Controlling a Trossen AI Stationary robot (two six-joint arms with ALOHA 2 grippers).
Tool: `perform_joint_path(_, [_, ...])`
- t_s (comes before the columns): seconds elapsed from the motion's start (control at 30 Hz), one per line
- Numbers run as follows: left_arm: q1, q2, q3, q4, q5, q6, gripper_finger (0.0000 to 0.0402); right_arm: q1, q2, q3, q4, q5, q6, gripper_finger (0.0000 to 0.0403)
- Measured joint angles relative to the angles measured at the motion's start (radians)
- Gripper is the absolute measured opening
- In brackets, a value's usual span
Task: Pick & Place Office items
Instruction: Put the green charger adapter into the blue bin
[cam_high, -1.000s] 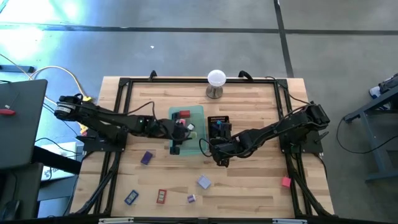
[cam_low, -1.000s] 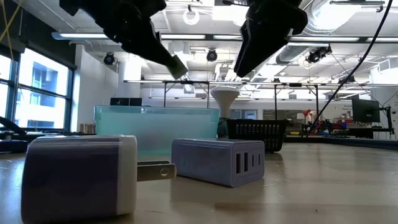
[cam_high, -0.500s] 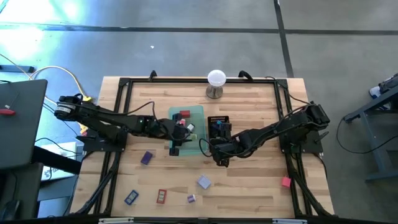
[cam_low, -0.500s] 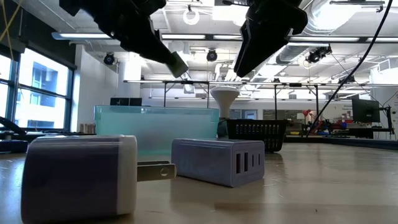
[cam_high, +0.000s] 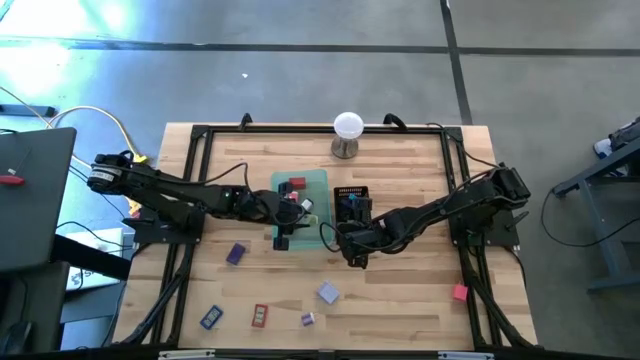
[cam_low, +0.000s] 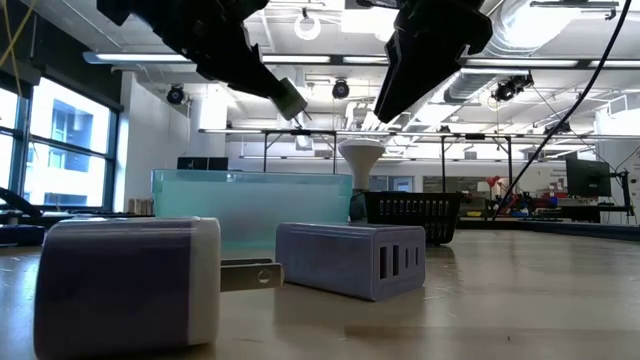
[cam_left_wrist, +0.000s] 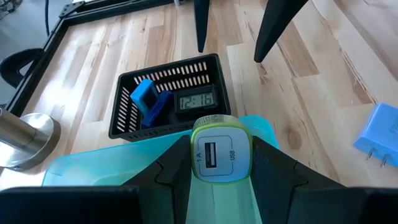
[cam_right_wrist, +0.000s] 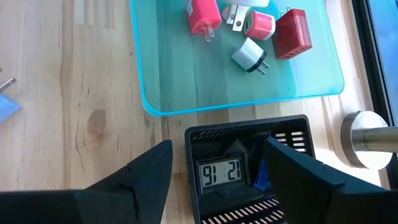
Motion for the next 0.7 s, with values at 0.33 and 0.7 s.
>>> perform_joint_path(0.33, [0.000,0.000,0.000,0.000,0.000,-0.002,0.0121,0.000,0.000,0.000,0.000,0.000,0.000,0.0239])
perform_joint_path(0.7, [0.000,-0.001,0.000,0.006,0.073,0.037,0.0121,0.000,0.000,0.000,0.000,0.000,0.000,0.0239])
